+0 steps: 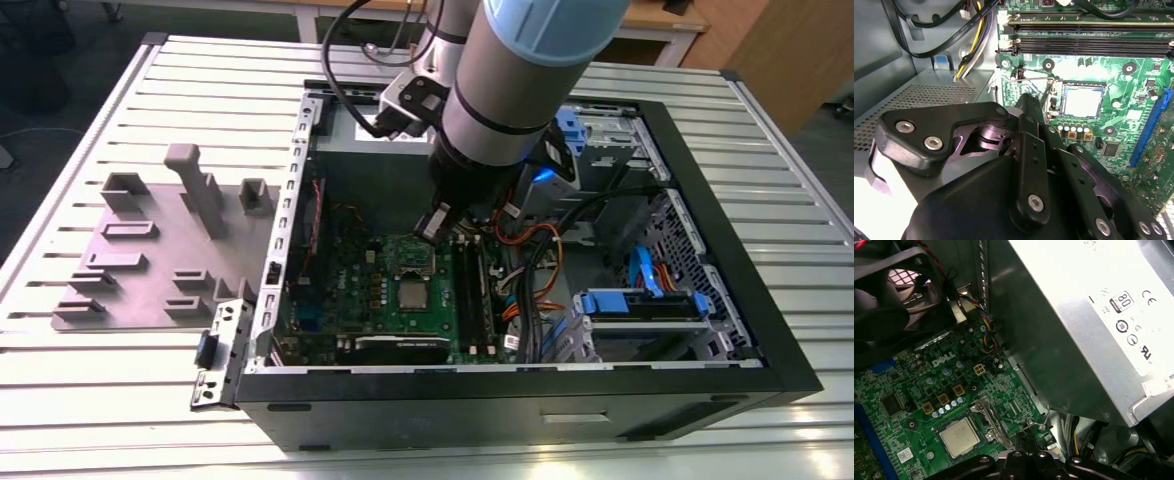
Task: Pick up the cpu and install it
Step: 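Close the cpu cover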
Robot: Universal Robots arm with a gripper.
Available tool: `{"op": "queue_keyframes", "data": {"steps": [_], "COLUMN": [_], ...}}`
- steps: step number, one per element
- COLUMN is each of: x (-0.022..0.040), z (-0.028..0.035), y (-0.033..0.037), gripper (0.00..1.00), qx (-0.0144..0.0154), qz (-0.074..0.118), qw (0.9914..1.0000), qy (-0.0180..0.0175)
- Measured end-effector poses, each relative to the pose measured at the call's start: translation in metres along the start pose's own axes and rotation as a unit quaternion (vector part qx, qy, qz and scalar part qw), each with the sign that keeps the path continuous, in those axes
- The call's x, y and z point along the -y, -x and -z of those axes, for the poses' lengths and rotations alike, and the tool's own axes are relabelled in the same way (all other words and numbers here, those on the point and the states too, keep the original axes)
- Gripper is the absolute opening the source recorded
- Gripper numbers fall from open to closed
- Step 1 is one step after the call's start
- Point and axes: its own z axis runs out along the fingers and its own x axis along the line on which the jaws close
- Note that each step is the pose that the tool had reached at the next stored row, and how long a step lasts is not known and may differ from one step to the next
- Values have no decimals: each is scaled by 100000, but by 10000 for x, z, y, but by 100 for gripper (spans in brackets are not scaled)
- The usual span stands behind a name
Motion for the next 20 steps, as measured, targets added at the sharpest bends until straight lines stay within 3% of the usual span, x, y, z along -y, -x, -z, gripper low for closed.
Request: {"op": "queue_keyframes", "data": {"steps": [20], "x": [34], "z": [13], "y": [-73], "gripper": [11], "qx": [-115], "qz": [675], "qw": [99998], "qy": [72]}}
